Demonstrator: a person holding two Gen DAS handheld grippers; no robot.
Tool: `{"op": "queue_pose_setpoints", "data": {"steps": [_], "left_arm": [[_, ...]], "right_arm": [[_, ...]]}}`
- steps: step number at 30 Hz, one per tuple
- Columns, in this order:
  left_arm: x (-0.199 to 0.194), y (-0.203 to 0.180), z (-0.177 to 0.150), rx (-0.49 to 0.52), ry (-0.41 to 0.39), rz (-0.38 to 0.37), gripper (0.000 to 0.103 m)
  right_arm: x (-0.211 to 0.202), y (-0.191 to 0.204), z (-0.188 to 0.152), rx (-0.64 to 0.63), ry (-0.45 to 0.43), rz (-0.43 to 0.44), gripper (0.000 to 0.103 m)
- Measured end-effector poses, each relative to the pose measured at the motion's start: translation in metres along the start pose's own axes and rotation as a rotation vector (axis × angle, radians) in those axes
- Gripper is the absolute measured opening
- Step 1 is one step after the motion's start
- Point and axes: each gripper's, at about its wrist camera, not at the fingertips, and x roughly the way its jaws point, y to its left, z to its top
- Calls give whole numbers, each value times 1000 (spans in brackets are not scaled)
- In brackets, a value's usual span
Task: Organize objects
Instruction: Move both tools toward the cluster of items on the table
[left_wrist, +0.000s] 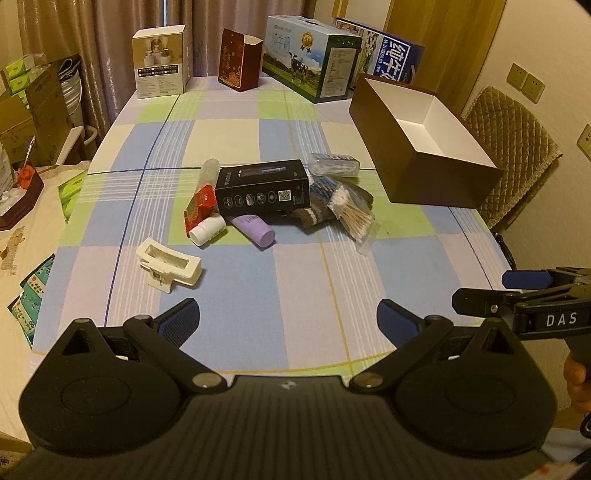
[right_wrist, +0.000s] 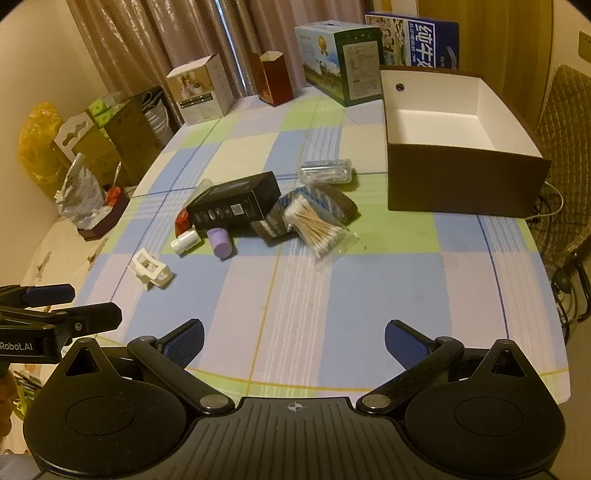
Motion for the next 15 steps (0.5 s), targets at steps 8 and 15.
{"op": "queue_pose_setpoints", "data": {"steps": [8, 15], "left_arm": [[-2, 4, 3, -14, -8, 10, 101], [-2, 5, 8, -24, -11, 19, 101]], "right_arm": [[3, 0, 5, -13, -4, 13, 101], [8, -3, 10, -16, -2, 27, 101]]}}
